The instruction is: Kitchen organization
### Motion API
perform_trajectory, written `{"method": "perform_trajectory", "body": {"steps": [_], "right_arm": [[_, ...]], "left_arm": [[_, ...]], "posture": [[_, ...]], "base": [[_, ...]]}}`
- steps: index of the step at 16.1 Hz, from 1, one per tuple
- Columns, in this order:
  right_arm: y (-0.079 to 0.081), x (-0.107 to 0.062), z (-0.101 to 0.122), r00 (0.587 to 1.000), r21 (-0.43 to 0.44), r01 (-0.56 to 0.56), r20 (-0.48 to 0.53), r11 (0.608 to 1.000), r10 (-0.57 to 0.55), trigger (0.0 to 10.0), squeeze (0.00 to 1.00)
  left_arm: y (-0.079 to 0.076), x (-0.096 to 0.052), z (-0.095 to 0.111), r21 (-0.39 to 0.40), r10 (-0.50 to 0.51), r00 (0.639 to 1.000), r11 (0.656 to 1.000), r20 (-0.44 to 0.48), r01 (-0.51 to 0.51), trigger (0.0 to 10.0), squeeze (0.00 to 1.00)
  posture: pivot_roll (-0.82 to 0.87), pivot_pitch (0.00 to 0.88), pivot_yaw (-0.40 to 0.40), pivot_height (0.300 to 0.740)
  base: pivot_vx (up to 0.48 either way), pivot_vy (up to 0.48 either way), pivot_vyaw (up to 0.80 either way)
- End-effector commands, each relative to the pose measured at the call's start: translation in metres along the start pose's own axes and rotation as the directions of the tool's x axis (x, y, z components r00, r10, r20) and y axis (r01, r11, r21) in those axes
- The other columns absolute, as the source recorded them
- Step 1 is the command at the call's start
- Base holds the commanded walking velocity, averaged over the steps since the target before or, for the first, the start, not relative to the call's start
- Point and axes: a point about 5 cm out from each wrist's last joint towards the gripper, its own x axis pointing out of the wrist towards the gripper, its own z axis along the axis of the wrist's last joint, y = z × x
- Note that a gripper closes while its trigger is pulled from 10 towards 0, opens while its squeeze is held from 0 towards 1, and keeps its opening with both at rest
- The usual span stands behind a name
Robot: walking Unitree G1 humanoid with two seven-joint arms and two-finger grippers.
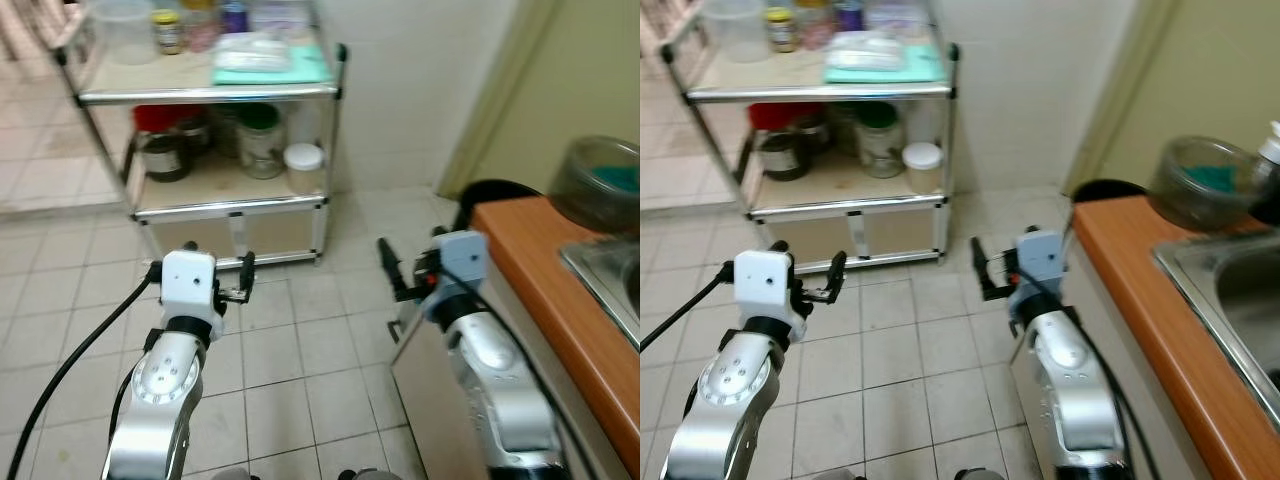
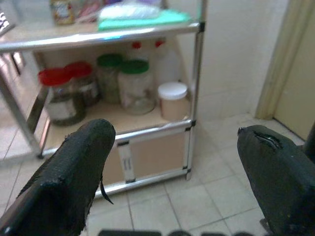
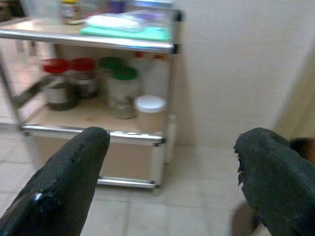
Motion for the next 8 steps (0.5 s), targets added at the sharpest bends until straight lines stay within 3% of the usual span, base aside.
{"method": "perform_trajectory", "body": {"steps": [1,2,3,5,8], "right_arm": [[-0.003,-0.002,0.001,1.000,-0.029,0.025,-0.015,0.999,-0.026,10.0,1.00],[-0.003,-0.001,-0.001,1.000,-0.066,0.022,-0.010,0.998,-0.022,10.0,1.00],[-0.007,-0.001,-0.005,0.998,-0.068,0.046,-0.045,0.997,-0.050,10.0,1.00],[-0.013,0.001,-0.003,0.989,0.051,0.127,-0.079,0.991,-0.123,10.0,1.00],[-0.006,0.004,0.007,0.997,-0.076,0.073,-0.011,0.994,-0.074,10.0,1.00]], "left_arm": [[-0.001,0.003,0.007,0.013,-0.013,1.000,1.000,0.016,0.013,10.0,0.42],[0.001,0.007,0.007,0.028,0.000,1.000,1.000,0.015,0.000,10.0,0.29],[0.001,0.008,0.007,0.023,0.022,1.000,0.999,0.007,-0.023,10.0,0.25],[0.000,0.009,0.010,0.011,0.022,1.000,1.000,0.001,-0.022,10.0,0.25],[0.002,0.009,0.011,0.001,0.034,0.999,0.999,-0.002,-0.034,10.0,0.26]], "posture": [[0.08,0.000,0.029,0.740],[0.07,0.000,0.031,0.740],[0.08,0.000,0.027,0.740],[0.08,0.000,0.030,0.740],[0.07,0.000,0.028,0.740]], "base": [[0.000,0.000,-0.80],[0.000,0.000,-0.80],[0.000,0.000,-0.80],[0.000,0.000,-0.80],[0.000,0.000,-0.80]]}}
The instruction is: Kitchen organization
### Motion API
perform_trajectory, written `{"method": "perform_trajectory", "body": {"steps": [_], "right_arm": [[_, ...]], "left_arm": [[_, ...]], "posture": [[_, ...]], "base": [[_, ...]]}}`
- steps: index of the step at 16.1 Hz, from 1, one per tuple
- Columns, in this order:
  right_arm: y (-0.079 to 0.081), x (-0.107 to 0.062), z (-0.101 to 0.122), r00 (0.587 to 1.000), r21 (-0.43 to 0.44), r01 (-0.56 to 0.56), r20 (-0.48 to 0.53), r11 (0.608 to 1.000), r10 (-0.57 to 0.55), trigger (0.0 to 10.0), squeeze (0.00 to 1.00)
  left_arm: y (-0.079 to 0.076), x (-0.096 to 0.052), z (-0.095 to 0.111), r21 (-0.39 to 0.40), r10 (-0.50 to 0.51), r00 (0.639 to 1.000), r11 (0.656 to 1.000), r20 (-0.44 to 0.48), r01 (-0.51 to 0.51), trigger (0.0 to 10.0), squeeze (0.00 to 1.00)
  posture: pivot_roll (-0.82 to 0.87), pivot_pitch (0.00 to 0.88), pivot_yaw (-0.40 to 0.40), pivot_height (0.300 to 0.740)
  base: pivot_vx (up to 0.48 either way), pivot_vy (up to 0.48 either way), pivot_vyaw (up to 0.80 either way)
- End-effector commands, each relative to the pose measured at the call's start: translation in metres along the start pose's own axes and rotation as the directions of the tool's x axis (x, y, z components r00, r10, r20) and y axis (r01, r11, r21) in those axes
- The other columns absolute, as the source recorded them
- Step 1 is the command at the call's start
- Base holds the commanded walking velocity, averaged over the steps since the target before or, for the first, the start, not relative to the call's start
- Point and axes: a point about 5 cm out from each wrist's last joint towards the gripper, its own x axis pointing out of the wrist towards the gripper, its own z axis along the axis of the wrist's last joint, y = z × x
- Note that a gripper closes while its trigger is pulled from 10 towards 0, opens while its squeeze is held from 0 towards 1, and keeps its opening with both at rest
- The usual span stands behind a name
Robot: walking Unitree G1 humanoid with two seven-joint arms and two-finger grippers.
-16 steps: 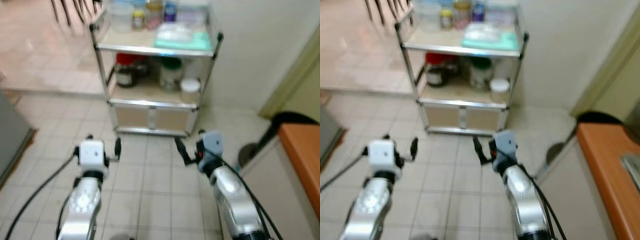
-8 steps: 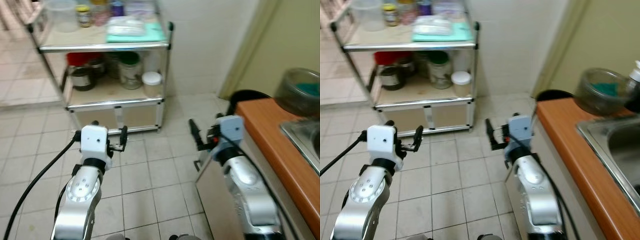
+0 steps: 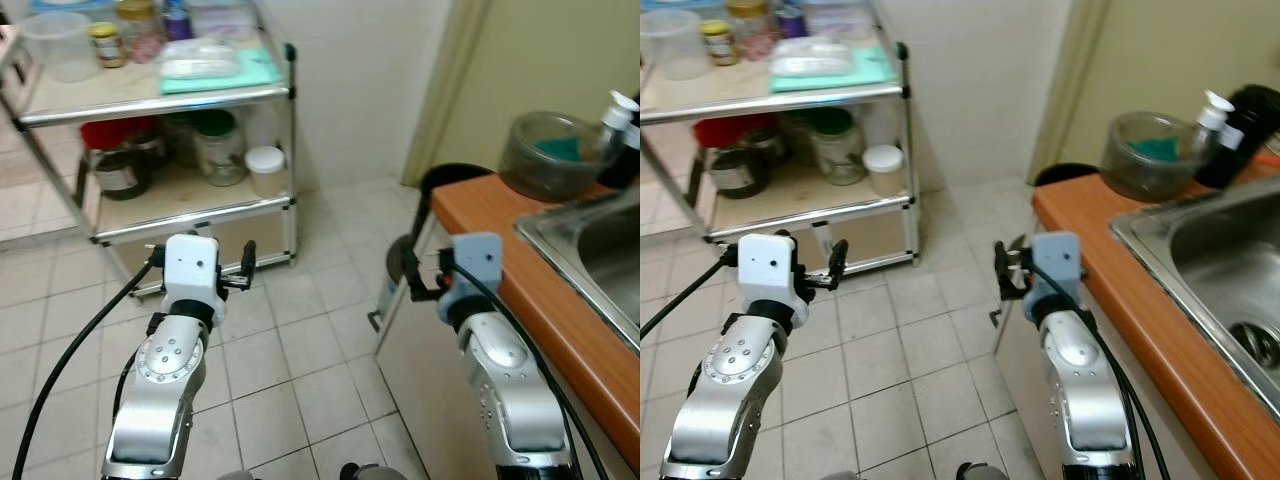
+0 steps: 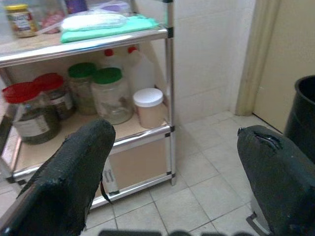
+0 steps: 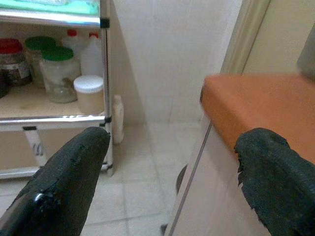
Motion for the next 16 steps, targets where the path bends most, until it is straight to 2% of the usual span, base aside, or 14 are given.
{"method": "perform_trajectory", "body": {"steps": [1,4,8,10,12,16], "right_arm": [[0.005,0.000,0.016,0.994,-0.017,-0.027,0.106,1.000,0.028,10.0,1.00],[0.007,0.002,0.020,0.994,0.019,-0.033,0.105,0.999,0.031,10.0,1.00],[0.007,0.002,0.033,0.985,0.026,-0.039,0.170,0.999,0.034,10.0,1.00],[-0.002,0.002,0.047,0.974,0.104,0.021,0.221,0.994,-0.043,10.0,1.00],[-0.005,0.000,0.047,0.974,0.089,0.052,0.217,0.995,-0.071,10.0,1.00],[-0.006,-0.011,0.043,0.977,0.062,0.089,0.186,0.994,-0.100,10.0,1.00]], "left_arm": [[0.002,0.002,0.009,0.002,0.014,0.999,1.000,0.029,-0.014,10.0,0.26],[0.000,0.003,0.010,0.009,0.018,0.999,1.000,0.033,-0.018,10.0,0.26],[-0.001,0.002,0.017,0.036,-0.011,0.998,0.999,0.069,0.009,10.0,0.25],[-0.003,0.005,0.023,0.031,-0.033,0.996,0.999,0.084,0.031,10.0,0.24],[-0.004,0.006,0.022,0.037,-0.043,0.996,0.998,0.080,0.041,10.0,0.21],[-0.012,0.008,0.022,0.045,-0.086,0.993,0.996,0.079,0.082,10.0,0.21]], "posture": [[0.07,0.000,0.019,0.740],[0.07,0.000,0.015,0.740],[0.06,0.000,0.022,0.740],[0.05,0.000,0.030,0.740],[0.04,0.000,0.046,0.740],[0.00,0.000,0.077,0.740]], "base": [[0.000,0.000,-0.80],[0.000,0.000,-0.80],[0.000,0.000,-0.80],[0.000,0.000,-0.80],[0.000,0.000,-0.80],[0.000,0.000,-0.80]]}}
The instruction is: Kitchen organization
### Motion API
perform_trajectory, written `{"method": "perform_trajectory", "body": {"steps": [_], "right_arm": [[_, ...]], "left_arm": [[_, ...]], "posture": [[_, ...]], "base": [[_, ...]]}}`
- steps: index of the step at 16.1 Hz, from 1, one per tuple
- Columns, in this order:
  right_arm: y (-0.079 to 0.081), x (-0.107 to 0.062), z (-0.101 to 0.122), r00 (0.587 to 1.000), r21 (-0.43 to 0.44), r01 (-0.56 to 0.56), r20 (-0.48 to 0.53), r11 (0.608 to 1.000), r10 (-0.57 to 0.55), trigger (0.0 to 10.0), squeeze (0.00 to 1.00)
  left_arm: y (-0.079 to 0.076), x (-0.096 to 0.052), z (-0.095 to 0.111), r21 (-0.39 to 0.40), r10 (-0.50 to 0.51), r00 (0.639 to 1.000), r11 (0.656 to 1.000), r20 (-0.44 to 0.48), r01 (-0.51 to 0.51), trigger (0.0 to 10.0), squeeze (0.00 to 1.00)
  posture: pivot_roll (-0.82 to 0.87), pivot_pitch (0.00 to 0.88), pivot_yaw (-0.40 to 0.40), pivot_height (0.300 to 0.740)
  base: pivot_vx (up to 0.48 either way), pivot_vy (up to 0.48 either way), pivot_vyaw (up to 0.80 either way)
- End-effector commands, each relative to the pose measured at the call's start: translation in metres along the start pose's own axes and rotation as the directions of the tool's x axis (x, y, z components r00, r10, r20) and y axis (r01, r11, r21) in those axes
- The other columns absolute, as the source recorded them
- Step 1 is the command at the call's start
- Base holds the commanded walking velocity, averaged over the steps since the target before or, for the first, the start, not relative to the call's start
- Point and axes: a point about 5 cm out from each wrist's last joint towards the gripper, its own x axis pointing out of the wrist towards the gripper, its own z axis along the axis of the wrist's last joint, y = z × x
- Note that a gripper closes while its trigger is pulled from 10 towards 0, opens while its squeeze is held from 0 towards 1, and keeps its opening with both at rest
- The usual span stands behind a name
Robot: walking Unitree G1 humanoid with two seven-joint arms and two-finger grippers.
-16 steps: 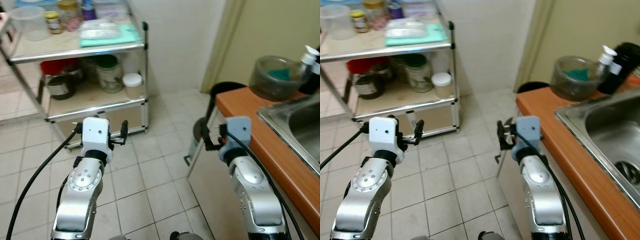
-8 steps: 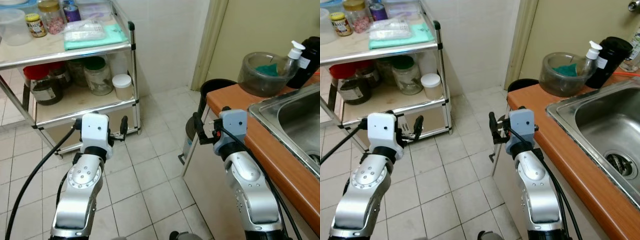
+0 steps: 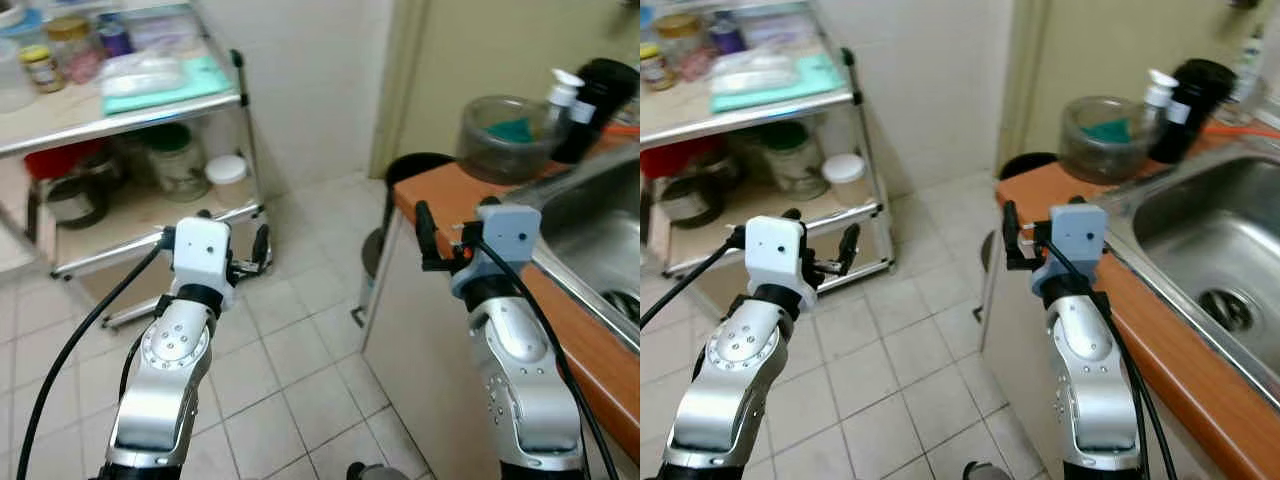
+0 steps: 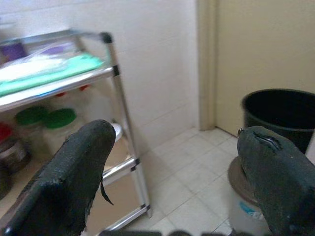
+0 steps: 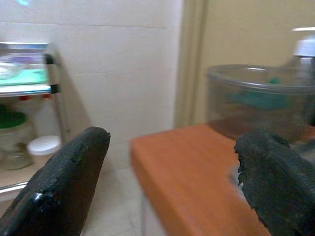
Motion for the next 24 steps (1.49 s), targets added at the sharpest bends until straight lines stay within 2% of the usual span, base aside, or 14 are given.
{"method": "perform_trajectory", "body": {"steps": [1,8,11,14,18,21,24], "right_arm": [[0.000,-0.002,0.004,1.000,-0.025,0.010,0.007,1.000,-0.010,10.0,1.00],[-0.008,-0.005,0.000,0.997,-0.054,0.059,-0.053,0.997,-0.062,10.0,1.00],[-0.007,0.000,0.002,0.998,-0.090,0.038,-0.040,0.995,-0.042,10.0,1.00],[-0.007,0.001,-0.002,0.997,-0.122,0.045,-0.064,0.991,-0.053,10.0,1.00],[-0.010,-0.002,-0.009,0.991,-0.096,0.063,-0.112,0.993,-0.073,10.0,1.00],[-0.012,-0.001,-0.011,0.990,-0.092,0.061,-0.122,0.994,-0.072,10.0,1.00],[-0.014,0.000,-0.011,0.988,-0.063,0.036,-0.145,0.997,-0.044,10.0,1.00]], "left_arm": [[-0.003,0.002,-0.001,0.008,-0.017,1.000,1.000,-0.008,0.017,10.0,0.21],[-0.009,0.008,0.001,-0.007,-0.031,1.000,1.000,0.003,0.031,10.0,0.22],[-0.007,0.004,0.000,-0.007,-0.015,1.000,1.000,0.000,0.015,10.0,0.22],[-0.002,0.009,0.005,0.001,-0.009,1.000,1.000,0.014,0.009,10.0,0.21],[-0.001,0.007,0.004,-0.037,0.008,1.000,0.999,0.009,-0.007,10.0,0.22],[-0.005,0.008,0.005,-0.015,-0.007,1.000,1.000,0.013,0.007,10.0,0.22],[0.000,0.009,0.005,-0.026,0.015,1.000,1.000,0.013,-0.015,10.0,0.21]], "posture": [[-0.01,0.000,0.088,0.740],[-0.02,0.000,0.068,0.740],[-0.01,0.000,0.059,0.740],[-0.01,0.000,0.066,0.740],[-0.01,0.000,0.058,0.740],[0.00,0.000,0.050,0.740],[-0.01,0.000,0.048,0.740]], "base": [[0.000,0.000,-0.80],[0.000,0.000,-0.80],[0.000,0.000,-0.80],[0.000,0.000,-0.80],[0.000,0.000,-0.80],[0.000,0.000,-0.80],[0.000,0.000,-0.80]]}}
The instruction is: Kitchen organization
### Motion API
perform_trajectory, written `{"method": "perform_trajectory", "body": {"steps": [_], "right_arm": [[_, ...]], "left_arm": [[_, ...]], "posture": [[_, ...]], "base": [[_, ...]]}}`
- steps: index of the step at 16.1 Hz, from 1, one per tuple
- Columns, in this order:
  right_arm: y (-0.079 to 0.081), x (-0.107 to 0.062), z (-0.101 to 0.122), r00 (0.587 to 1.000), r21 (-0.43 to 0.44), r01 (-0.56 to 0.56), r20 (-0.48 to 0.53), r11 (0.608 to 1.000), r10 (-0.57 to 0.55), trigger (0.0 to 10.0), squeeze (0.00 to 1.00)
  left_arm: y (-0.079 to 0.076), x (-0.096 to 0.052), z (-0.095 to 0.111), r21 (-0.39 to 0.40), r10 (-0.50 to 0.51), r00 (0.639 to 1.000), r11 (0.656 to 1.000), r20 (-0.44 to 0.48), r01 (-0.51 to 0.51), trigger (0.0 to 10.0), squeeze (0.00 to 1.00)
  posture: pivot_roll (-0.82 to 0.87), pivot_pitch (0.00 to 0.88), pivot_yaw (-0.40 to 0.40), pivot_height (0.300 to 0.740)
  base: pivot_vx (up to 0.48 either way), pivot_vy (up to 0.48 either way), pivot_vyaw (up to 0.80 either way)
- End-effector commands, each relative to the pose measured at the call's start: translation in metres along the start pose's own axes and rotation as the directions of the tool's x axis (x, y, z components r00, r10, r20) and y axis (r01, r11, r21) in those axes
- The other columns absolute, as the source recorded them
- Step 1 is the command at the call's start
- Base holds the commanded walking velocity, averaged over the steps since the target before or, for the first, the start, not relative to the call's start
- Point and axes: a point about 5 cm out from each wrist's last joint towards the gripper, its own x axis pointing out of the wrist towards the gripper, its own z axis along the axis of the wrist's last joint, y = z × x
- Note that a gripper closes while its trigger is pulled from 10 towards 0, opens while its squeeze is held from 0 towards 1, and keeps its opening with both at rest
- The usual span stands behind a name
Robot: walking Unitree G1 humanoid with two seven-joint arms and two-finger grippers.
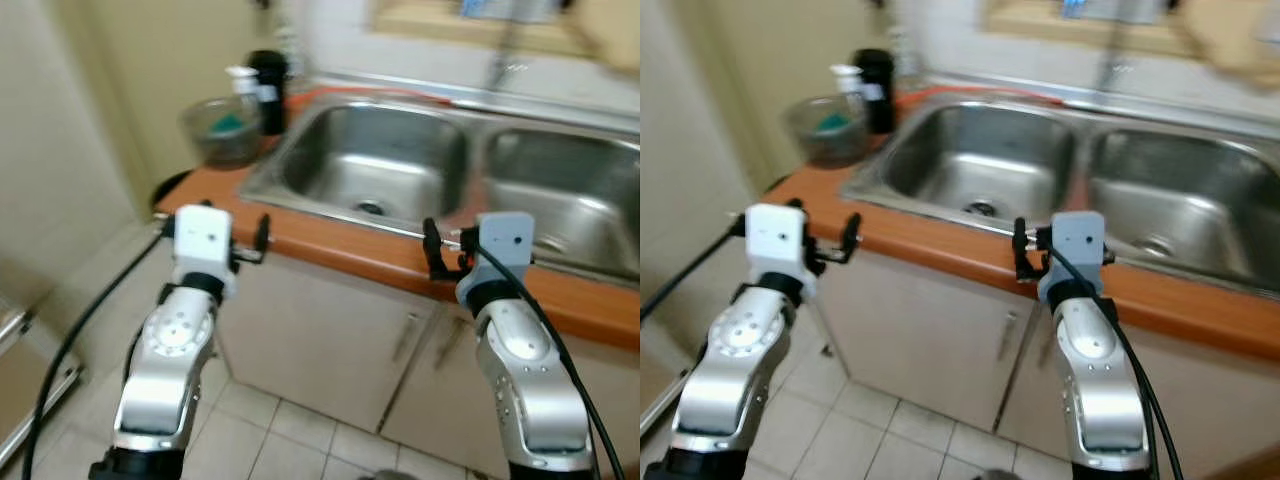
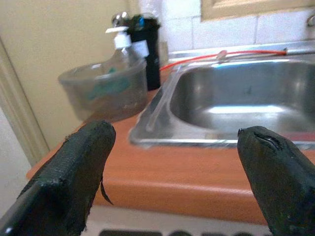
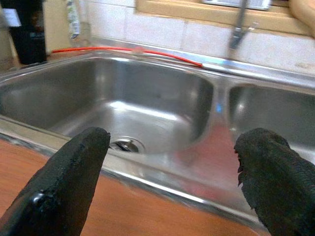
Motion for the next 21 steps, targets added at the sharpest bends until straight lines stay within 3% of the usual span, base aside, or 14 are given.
{"method": "perform_trajectory", "body": {"steps": [1,4,5,6,7,8,9,11,12,17,21], "right_arm": [[-0.002,0.000,0.004,1.000,0.010,-0.018,0.007,1.000,0.018,10.0,1.00],[-0.002,0.000,0.011,0.998,-0.033,-0.004,0.070,0.999,0.006,10.0,1.00],[-0.002,-0.001,0.012,0.997,0.008,-0.007,0.074,1.000,0.007,10.0,1.00],[0.001,0.000,0.017,0.992,0.002,-0.026,0.122,1.000,0.025,10.0,1.00],[0.005,0.001,0.016,0.992,0.023,-0.069,0.110,0.997,0.066,10.0,1.00],[0.008,0.000,0.013,0.991,-0.011,-0.108,0.076,0.994,0.108,10.0,1.00],[0.007,0.000,0.011,0.995,-0.031,-0.079,0.056,0.996,0.080,10.0,1.00],[0.003,0.000,0.008,0.998,-0.051,-0.039,0.041,0.998,0.041,10.0,1.00],[0.005,0.000,0.008,0.998,-0.084,-0.049,0.036,0.995,0.053,10.0,1.00],[0.005,0.004,0.008,0.997,-0.105,-0.069,0.011,0.992,0.071,10.0,1.00],[0.002,0.007,0.010,0.998,-0.105,-0.060,0.004,0.993,0.061,10.0,1.00]], "left_arm": [[-0.001,0.000,0.000,-0.005,0.003,1.000,1.000,-0.003,-0.003,10.0,0.22],[-0.001,0.000,0.002,0.001,0.007,1.000,1.000,0.020,-0.007,10.0,0.24],[-0.001,0.000,0.003,-0.003,0.026,0.999,1.000,0.039,-0.026,10.0,0.24],[0.000,-0.001,0.009,-0.098,0.102,0.990,0.991,0.096,-0.093,10.0,0.25],[-0.002,-0.001,0.010,-0.083,0.101,0.990,0.992,0.102,-0.093,10.0,0.26],[-0.004,-0.002,0.004,-0.060,0.049,0.998,0.997,0.048,-0.046,10.0,0.26],[-0.001,-0.003,0.001,-0.047,0.092,0.995,0.995,0.027,-0.091,10.0,0.25],[0.000,-0.006,-0.005,-0.093,0.024,1.000,0.995,-0.016,-0.025,10.0,0.21],[0.003,-0.007,-0.004,-0.090,0.037,0.999,0.995,-0.001,-0.037,10.0,0.00],[0.000,-0.006,-0.002,-0.065,0.051,0.998,0.997,0.021,-0.050,10.0,0.00],[-0.004,-0.005,0.000,-0.028,0.045,0.998,0.999,0.040,-0.044,10.0,0.00]], "posture": [[-0.01,0.000,0.047,0.740],[0.00,0.000,0.040,0.740],[0.00,0.000,0.039,0.740],[0.00,0.000,0.038,0.740],[0.00,0.000,0.038,0.740],[0.00,0.000,0.041,0.740],[0.00,0.000,0.041,0.740],[0.00,0.000,0.044,0.740],[0.00,0.000,0.040,0.740],[-0.01,0.000,0.014,0.740],[-0.02,0.000,0.013,0.740]], "base": [[0.000,0.000,-0.80],[0.000,0.000,-0.80],[0.000,0.000,-0.80],[0.000,0.000,-0.80],[0.000,0.000,-0.80],[0.000,0.000,-0.80],[0.000,0.000,-0.80],[0.000,0.000,-0.80],[0.000,0.000,-0.80],[0.000,0.000,-0.76],[0.000,0.000,-0.26]]}}
